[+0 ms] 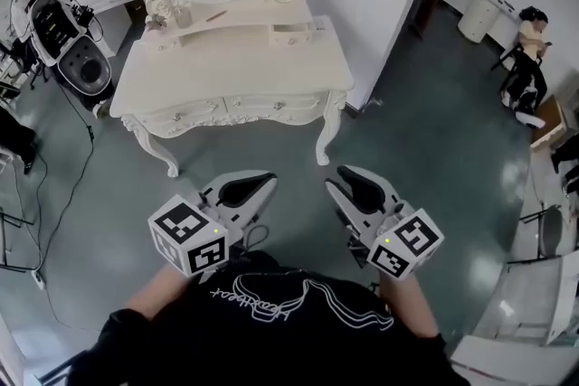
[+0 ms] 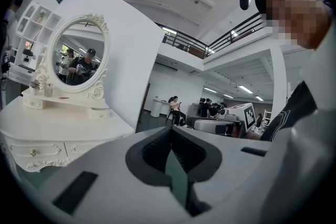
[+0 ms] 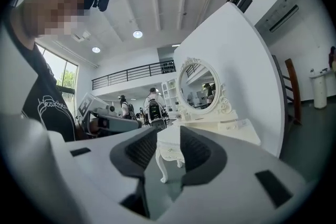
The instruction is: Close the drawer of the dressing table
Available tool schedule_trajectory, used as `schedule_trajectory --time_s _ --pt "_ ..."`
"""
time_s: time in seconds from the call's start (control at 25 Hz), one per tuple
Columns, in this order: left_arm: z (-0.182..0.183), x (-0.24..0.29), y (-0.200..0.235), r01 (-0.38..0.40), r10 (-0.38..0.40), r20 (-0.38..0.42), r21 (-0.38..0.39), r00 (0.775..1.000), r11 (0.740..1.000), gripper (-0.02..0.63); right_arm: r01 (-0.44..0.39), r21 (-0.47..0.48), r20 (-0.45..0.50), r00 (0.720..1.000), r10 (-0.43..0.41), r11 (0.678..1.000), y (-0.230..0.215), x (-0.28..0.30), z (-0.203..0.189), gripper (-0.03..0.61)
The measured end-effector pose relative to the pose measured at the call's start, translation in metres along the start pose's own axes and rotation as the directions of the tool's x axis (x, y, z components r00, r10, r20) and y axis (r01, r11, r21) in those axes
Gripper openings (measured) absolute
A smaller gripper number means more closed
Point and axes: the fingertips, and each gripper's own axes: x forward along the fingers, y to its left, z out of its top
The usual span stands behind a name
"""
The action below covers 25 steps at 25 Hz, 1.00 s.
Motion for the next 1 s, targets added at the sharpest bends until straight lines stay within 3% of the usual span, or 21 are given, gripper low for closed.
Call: schedule_trajectory --time_s 0.16,0.52,1.0 --pt "-0.001 -0.003 0.005 -0.009 0.009 -0.001 -0.010 1.000 1.000 0.004 0.036 0.002 0.000 0.999 -0.036 0.999 -0.009 0.004 -0.001 0.220" --pt "0.004 0.003 0.033 -0.025 0.025 0.009 -0.026 1.000 0.999 0.003 0.076 -0.021 -0.024 0.997 -0.077 0.997 -0.030 0.024 -0.002 0.278" --pt "0.016 0.040 0.125 -0.033 0.033 0.003 -0.073 0.999 0.997 0.003 0.090 -0.003 -0.072 0.993 -0.090 0.996 -0.088 0.101 -0.005 0.276"
